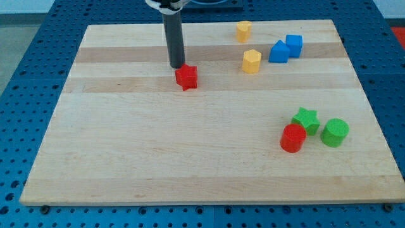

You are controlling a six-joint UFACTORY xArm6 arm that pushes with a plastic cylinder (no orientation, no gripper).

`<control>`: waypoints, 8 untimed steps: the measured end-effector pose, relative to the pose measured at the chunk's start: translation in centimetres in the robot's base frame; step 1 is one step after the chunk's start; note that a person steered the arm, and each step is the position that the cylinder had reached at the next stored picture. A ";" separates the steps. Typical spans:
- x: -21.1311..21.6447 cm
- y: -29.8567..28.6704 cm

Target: Push the red star down a bit

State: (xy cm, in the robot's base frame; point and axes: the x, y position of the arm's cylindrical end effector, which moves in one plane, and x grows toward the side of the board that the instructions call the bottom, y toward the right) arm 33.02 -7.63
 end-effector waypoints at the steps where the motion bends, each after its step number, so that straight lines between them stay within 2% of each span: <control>1: 0.6 0.0; 8: -0.3 -2.8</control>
State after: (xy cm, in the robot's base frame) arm 32.72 -10.38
